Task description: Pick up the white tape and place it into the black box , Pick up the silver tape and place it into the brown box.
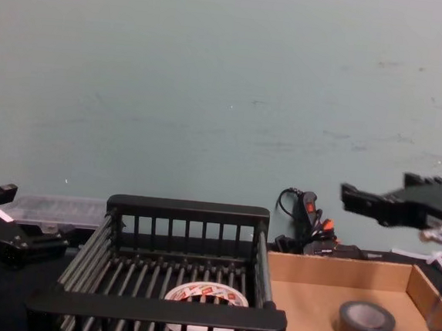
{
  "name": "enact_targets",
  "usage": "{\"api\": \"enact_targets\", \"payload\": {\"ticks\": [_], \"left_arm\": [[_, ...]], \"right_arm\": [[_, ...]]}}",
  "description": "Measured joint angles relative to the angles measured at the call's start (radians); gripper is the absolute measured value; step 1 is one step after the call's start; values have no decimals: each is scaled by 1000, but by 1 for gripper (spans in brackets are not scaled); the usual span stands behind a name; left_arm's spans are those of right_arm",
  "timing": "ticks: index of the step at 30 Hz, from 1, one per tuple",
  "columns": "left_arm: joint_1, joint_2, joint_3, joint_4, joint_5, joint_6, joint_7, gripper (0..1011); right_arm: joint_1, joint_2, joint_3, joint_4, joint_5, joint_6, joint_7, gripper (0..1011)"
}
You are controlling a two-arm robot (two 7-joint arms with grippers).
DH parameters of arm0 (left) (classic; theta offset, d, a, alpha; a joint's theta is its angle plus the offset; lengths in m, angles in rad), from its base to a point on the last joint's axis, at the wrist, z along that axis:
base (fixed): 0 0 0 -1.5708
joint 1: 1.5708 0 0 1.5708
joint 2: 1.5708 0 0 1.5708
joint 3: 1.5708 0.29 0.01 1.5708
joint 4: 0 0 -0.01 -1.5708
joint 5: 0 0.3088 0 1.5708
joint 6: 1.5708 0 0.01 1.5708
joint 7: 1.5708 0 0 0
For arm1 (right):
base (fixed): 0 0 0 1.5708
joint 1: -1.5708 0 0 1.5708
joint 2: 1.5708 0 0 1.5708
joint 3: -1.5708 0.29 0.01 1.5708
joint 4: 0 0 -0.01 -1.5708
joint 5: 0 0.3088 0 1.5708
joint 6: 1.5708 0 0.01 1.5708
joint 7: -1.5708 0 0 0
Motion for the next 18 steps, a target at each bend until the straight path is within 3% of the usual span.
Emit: {"api": "enact_targets", "payload": {"ticks": [10,18], "left_arm": [[0,0,0,0,0,0,0,1002],[0,0,0,0,0,0,0,1001]], "right_arm": [[-62,3,45,-3,-27,14,-30,1002],[-79,-10,66,19,-41,32,-33,1003]]}}
